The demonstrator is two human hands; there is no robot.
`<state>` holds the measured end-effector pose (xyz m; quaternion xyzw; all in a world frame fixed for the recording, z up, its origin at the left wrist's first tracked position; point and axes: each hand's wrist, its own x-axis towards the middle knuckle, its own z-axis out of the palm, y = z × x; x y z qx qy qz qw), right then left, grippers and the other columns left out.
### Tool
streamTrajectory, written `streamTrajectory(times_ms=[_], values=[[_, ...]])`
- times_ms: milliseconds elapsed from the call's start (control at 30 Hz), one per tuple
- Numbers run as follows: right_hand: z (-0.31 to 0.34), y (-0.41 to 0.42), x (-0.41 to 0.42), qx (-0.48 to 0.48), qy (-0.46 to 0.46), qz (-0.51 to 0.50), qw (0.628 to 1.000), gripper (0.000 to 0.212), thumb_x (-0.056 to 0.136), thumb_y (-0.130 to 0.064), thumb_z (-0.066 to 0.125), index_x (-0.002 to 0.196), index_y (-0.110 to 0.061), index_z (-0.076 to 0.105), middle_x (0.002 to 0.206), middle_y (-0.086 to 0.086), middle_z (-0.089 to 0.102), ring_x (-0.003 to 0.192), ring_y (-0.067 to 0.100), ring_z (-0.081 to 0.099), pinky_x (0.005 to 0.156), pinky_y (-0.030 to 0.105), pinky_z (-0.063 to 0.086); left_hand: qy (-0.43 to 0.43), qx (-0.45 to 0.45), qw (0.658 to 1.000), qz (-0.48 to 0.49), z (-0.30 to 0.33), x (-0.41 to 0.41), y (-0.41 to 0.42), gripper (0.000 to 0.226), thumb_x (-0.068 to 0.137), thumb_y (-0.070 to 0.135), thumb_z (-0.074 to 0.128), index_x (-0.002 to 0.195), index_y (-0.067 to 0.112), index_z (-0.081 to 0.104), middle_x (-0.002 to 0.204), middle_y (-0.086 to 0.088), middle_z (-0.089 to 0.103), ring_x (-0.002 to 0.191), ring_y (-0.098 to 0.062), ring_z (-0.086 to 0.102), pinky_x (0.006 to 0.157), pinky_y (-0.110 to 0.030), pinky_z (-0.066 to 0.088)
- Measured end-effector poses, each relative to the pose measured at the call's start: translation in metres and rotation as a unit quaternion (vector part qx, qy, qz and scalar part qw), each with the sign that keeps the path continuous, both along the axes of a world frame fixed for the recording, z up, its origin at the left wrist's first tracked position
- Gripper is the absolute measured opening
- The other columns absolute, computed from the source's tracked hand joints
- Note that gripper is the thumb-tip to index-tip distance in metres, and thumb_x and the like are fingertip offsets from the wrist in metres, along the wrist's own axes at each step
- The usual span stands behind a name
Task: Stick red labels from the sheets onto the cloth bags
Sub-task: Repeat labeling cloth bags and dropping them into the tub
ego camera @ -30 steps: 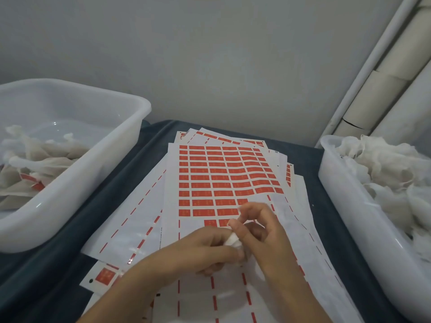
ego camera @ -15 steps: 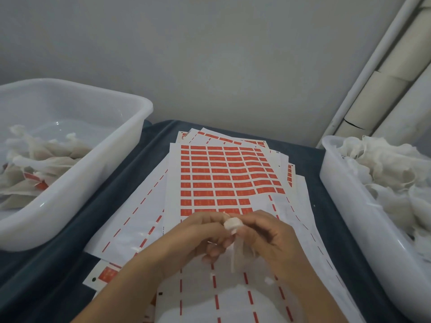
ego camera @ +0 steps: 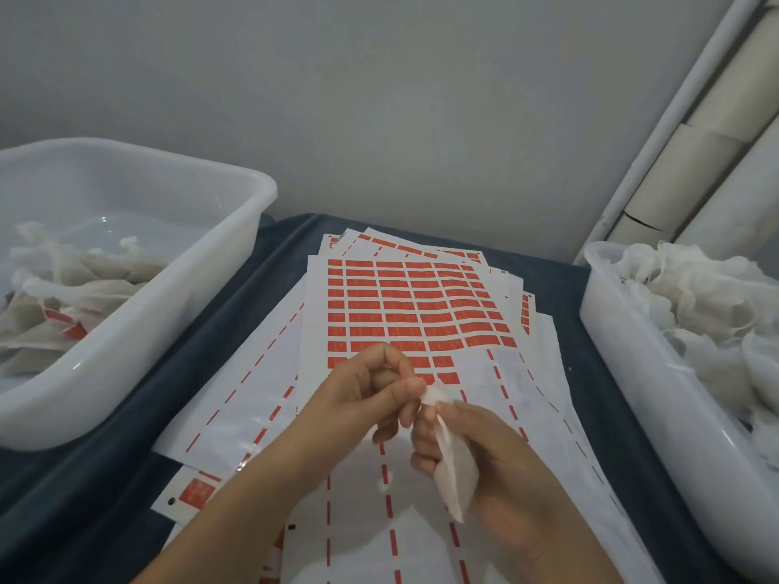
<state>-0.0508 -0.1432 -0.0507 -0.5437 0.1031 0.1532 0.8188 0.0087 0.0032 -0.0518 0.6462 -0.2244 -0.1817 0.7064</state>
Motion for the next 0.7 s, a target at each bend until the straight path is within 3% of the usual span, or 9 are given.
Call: streamTrajectory(times_ms=[100,200,300,400,500,633,700], values=[[-0.003,0.002,0.000,0.067,0.019,-0.017,0.997,0.041,0.072,-0.025,0.074,0.105,-0.010,0.057,0.074,0.007,0.062,0.062,0.017,0.060,0.061,0.026,0.051,0.057,-0.032,0.998,-0.011,0.001,-0.001,-0.001,0.018,0.064,0.045,0.063,0.077,0.032,0.063,0.079,-0.009,0.065,0.064,-0.014,0.059,0.058,-0.016,0.048],[-0.006,0.002,0.004,-0.083,-0.023,-0.113,0.990,0.031,0.069,-0.037,0.064,0.097,-0.022,0.066,0.085,-0.002,0.070,0.083,0.020,0.065,0.071,0.023,0.054,0.085,-0.032,0.996,0.028,-0.004,-0.004,-0.009,0.037,0.064,0.051,0.062,0.099,0.041,0.055,0.094,0.015,0.067,0.076,-0.005,0.063,0.062,-0.014,0.049],[-0.006,0.003,0.008,-0.219,-0.076,-0.155,0.960,0.028,0.066,-0.048,0.058,0.082,-0.026,0.068,0.079,-0.013,0.070,0.082,0.009,0.066,0.062,0.011,0.050,0.015,0.026,0.997,0.067,-0.006,-0.011,-0.019,0.048,0.060,0.073,0.055,0.103,0.067,0.037,0.103,0.045,0.047,0.091,0.016,0.053,0.060,-0.005,0.046],[-0.008,0.002,0.007,-0.246,-0.086,-0.178,0.949,0.033,0.066,-0.049,0.058,0.082,-0.021,0.066,0.078,-0.012,0.068,0.081,0.002,0.064,0.058,0.009,0.049,-0.061,0.083,0.984,0.148,-0.008,-0.004,-0.014,0.048,0.061,0.073,0.051,0.101,0.047,0.046,0.105,0.031,0.050,0.090,0.009,0.054,0.059,-0.002,0.043],[-0.010,0.002,0.008,-0.267,-0.112,-0.174,0.941,0.036,0.067,-0.050,0.056,0.087,-0.022,0.066,0.078,-0.015,0.069,0.080,-0.002,0.063,0.054,0.004,0.046,-0.155,0.152,0.966,0.137,-0.011,-0.002,-0.010,0.041,0.061,0.071,0.040,0.074,0.035,0.053,0.078,0.021,0.057,0.081,0.007,0.053,0.063,-0.002,0.042],[-0.011,0.003,0.008,-0.251,-0.121,-0.158,0.947,0.029,0.066,-0.044,0.057,0.087,-0.026,0.065,0.078,-0.023,0.069,0.081,-0.006,0.064,0.054,0.006,0.046,-0.139,0.138,0.978,0.077,-0.017,-0.007,-0.015,0.032,0.067,0.063,0.042,0.067,0.035,0.058,0.067,0.024,0.060,0.073,0.006,0.056,0.065,-0.004,0.043],[-0.012,0.003,0.008,-0.224,-0.120,-0.147,0.956,0.033,0.067,-0.045,0.058,0.092,-0.025,0.066,0.081,-0.018,0.070,0.081,-0.003,0.064,0.056,0.005,0.046,-0.096,0.111,0.986,0.086,-0.016,-0.003,-0.013,0.027,0.068,0.056,0.047,0.065,0.033,0.062,0.067,0.021,0.063,0.068,0.003,0.058,0.064,-0.005,0.046]])
